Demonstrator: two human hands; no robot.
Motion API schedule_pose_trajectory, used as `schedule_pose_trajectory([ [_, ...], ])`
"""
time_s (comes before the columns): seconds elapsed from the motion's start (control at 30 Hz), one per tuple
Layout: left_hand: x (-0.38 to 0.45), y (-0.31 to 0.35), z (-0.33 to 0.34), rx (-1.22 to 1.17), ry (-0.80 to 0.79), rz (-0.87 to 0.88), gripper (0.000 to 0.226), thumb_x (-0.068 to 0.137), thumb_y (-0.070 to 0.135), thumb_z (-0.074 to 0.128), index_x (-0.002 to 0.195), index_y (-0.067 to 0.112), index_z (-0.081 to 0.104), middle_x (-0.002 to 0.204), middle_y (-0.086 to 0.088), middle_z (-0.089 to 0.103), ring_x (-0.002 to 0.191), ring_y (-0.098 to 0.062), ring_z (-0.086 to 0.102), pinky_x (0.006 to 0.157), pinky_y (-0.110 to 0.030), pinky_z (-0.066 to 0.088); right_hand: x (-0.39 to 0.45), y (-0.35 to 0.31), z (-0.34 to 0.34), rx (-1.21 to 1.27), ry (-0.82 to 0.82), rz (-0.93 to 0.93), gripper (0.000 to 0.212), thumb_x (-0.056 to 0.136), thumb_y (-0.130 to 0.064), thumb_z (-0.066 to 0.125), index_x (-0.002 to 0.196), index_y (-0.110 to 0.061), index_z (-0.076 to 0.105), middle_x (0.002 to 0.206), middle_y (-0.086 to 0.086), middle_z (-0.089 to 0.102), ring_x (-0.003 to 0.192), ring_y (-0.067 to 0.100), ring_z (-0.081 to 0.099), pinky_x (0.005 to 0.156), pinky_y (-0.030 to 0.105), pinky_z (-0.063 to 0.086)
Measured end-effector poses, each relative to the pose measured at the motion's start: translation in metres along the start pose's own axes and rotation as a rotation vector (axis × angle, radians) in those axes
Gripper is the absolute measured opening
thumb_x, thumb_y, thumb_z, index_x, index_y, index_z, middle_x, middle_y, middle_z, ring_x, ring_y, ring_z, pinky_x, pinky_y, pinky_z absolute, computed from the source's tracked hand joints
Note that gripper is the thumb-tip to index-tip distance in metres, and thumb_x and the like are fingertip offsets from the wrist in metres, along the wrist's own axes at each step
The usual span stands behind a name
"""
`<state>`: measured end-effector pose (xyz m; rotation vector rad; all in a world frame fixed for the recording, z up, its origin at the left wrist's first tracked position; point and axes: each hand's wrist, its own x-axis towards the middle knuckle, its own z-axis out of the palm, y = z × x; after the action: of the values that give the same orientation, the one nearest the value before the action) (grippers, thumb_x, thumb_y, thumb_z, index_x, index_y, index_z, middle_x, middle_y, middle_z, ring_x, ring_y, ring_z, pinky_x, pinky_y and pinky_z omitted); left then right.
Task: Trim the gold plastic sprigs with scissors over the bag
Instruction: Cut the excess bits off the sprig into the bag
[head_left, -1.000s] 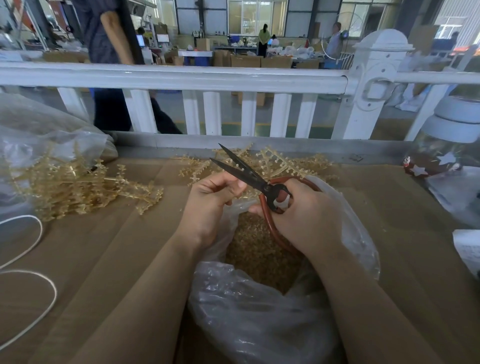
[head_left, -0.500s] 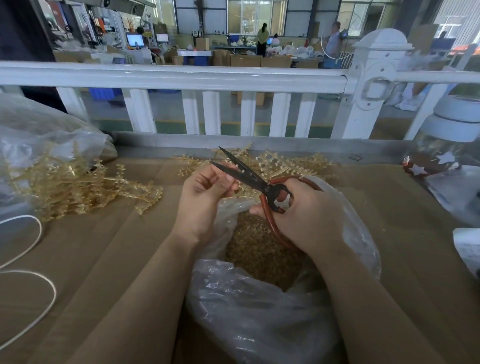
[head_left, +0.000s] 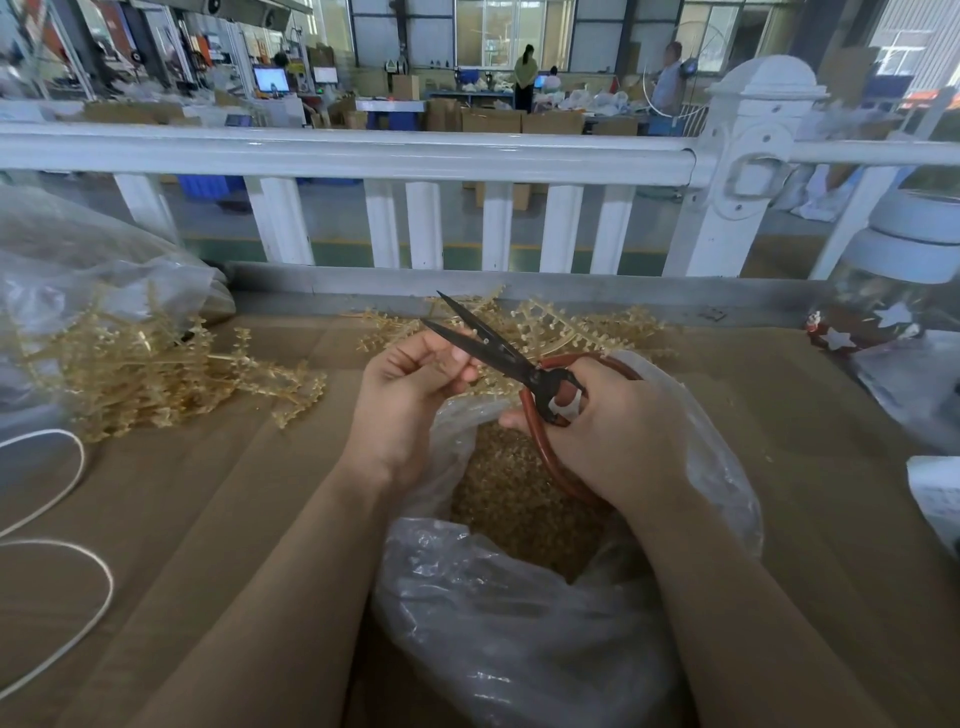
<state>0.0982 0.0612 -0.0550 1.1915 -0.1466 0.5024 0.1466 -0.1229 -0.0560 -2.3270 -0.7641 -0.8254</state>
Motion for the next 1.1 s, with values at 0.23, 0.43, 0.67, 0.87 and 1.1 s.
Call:
schedule_pose_trajectory([
  [0.23, 0.0, 0.001, -0.001, 0.023, 0.004, -0.006, 0.015, 0.082, 0.008, 0.067, 0.088, -0.006, 0.062, 0.074, -0.008, 0.063, 0.068, -0.013, 0.057, 0.073, -0.023, 0.049, -0.001, -0.001, 0.0, 0.046, 0.018, -0.03, 0.066, 0.076, -0.083, 0.05, 0.083, -0.021, 0.07, 0.072, -0.013, 0.066, 0.064, 0.004, 0.053, 0.058, 0.027, 0.053],
  [0.43, -0.002, -0.001, 0.0, 0.088, -0.016, -0.003, 0.017, 0.082, 0.007, 0.063, 0.09, -0.008, 0.064, 0.076, -0.01, 0.064, 0.071, -0.016, 0.056, 0.074, -0.028, 0.046, 0.001, -0.002, -0.003, 0.007, -0.059, 0.007, 0.074, 0.07, -0.092, 0.043, 0.088, -0.025, 0.068, 0.077, -0.019, 0.059, 0.069, 0.002, 0.052, 0.062, 0.025, 0.053],
  [0.67, -0.002, 0.001, -0.001, 0.118, 0.002, 0.023, 0.01, 0.083, 0.008, 0.062, 0.085, 0.001, 0.069, 0.073, -0.007, 0.065, 0.069, -0.016, 0.057, 0.075, -0.03, 0.048, 0.0, -0.002, -0.001, 0.034, -0.014, -0.025, 0.076, 0.073, -0.092, 0.04, 0.081, -0.022, 0.069, 0.071, -0.017, 0.06, 0.063, 0.003, 0.051, 0.059, 0.024, 0.051],
  [0.87, -0.003, 0.003, 0.001, 0.134, -0.018, 0.051, 0.008, 0.084, 0.005, 0.061, 0.083, 0.005, 0.069, 0.075, -0.005, 0.067, 0.071, -0.015, 0.057, 0.075, -0.029, 0.047, 0.0, -0.002, 0.0, 0.07, -0.022, -0.015, 0.076, 0.073, -0.093, 0.036, 0.085, -0.025, 0.069, 0.071, -0.02, 0.057, 0.062, 0.001, 0.051, 0.059, 0.019, 0.049],
  [1.1, -0.005, 0.003, 0.01, 0.364, -0.065, 0.187, 0.025, 0.088, -0.016, 0.055, 0.091, 0.004, 0.069, 0.077, 0.007, 0.072, 0.075, -0.007, 0.065, 0.073, -0.019, 0.05, 0.0, -0.002, -0.001, 0.023, -0.038, 0.006, 0.07, 0.07, -0.09, 0.045, 0.089, -0.026, 0.067, 0.079, -0.018, 0.064, 0.069, -0.002, 0.048, 0.059, 0.014, 0.041],
])
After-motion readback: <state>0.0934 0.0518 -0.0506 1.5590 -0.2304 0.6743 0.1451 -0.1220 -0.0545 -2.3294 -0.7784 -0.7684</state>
